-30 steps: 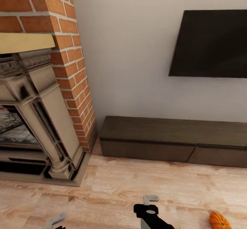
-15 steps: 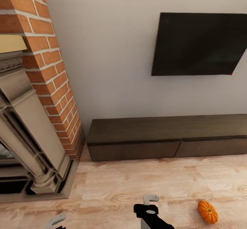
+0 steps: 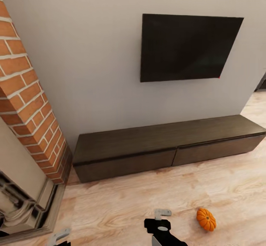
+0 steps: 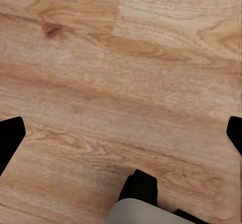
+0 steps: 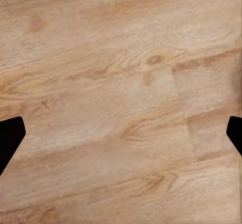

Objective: Place each of the two pumpkins and all three candles from the living room inside a cabinet in the living room (use any cabinet), then make sure every cabinet is closed, and position the cauldron so it is next to a table in the living room.

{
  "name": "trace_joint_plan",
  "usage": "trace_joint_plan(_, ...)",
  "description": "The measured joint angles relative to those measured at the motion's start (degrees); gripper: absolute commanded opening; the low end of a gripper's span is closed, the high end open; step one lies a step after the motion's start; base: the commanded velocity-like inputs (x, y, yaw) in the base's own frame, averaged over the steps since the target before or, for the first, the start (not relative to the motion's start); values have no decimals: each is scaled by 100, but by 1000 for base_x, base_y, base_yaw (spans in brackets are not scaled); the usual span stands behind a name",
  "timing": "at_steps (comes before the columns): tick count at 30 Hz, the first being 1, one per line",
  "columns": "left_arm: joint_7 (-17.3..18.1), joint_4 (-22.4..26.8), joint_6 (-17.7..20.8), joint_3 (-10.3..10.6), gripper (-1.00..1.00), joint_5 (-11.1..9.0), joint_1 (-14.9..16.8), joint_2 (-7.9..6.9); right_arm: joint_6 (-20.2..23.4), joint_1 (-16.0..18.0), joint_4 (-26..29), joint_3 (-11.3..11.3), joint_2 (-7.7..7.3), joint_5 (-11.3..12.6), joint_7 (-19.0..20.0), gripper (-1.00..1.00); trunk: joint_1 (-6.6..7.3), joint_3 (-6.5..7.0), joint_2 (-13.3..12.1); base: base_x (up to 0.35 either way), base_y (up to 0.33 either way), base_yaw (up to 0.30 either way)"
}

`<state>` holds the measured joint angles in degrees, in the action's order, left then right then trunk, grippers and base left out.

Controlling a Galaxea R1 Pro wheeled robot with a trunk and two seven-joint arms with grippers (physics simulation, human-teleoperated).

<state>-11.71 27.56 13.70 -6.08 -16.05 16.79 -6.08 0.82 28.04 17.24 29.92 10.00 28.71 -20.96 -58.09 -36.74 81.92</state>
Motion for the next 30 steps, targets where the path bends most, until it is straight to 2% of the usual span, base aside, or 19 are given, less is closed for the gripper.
trace_joint_plan(11,2,-18,-31,-6,100,-8,0,-5,-36,0,-46,11,0,5,-4,100,0,-3,0,26,9,-229)
trace_joint_plan(17,2,-22,-33,-8,100,-12,0,-8,-35,0,-46,12,0,3,-11,100,0,-9,0,170,75,-34)
trace_joint_plan(30,6,-22,-25,-11,100,-17,0,-8,-33,0,-36,14,0,3,-6,100,0,-9,0,23,-10,-1)
